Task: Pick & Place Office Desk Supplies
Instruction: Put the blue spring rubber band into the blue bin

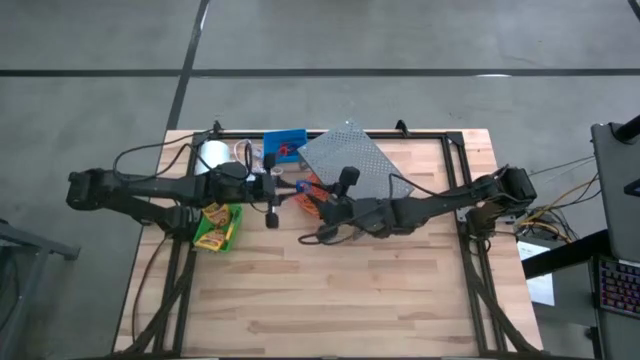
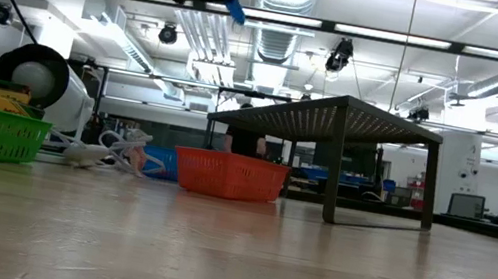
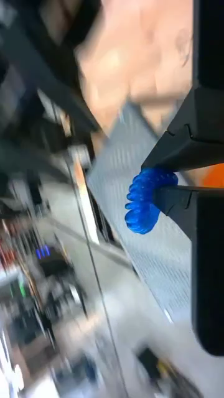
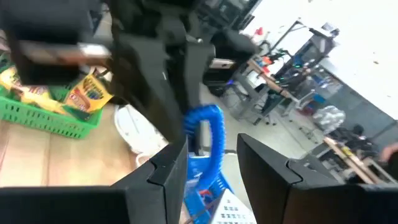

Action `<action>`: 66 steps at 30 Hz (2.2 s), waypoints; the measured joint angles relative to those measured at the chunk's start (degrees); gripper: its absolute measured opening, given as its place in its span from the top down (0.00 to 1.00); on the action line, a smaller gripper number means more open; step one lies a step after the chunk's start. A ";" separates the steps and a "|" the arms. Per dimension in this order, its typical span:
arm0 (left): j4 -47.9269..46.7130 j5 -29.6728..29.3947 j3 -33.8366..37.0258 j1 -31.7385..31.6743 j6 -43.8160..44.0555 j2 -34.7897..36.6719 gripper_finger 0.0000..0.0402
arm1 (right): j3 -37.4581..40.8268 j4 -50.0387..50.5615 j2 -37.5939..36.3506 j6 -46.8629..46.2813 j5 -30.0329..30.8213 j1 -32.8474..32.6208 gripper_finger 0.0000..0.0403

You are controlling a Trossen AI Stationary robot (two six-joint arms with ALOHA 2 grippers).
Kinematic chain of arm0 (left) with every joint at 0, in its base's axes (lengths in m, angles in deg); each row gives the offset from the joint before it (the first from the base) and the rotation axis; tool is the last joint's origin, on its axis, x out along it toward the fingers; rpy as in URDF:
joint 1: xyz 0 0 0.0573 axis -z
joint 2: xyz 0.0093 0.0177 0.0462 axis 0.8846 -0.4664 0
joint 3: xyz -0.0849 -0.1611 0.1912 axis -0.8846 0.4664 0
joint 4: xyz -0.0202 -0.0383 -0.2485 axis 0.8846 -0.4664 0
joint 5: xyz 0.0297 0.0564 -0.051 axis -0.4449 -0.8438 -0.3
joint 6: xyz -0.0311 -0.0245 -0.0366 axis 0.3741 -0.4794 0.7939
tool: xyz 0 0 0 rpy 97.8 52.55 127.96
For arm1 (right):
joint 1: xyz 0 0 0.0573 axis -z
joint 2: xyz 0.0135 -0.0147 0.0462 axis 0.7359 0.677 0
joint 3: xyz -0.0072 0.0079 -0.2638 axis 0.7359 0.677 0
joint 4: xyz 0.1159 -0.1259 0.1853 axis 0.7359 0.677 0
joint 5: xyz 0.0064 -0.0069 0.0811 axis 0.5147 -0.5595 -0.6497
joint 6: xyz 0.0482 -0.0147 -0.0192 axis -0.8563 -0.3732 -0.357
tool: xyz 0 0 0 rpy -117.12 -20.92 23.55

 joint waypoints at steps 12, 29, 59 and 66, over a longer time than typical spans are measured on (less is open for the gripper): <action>-2.79 -9.40 -0.01 -4.39 6.66 0.00 0.92 | -0.04 4.60 -2.15 -0.69 29.96 -6.53 0.69; -14.31 -2.75 -5.79 -29.96 20.82 0.00 0.92 | -0.04 6.88 -2.15 -4.33 34.36 -8.89 0.71; -35.63 -0.26 -27.39 -37.28 20.79 -32.53 0.92 | 0.02 13.53 -2.20 -8.31 34.34 -8.49 0.69; -36.21 -0.35 -26.82 -38.69 20.83 -33.62 0.92 | 0.02 14.40 -2.22 -9.06 34.36 -8.49 0.68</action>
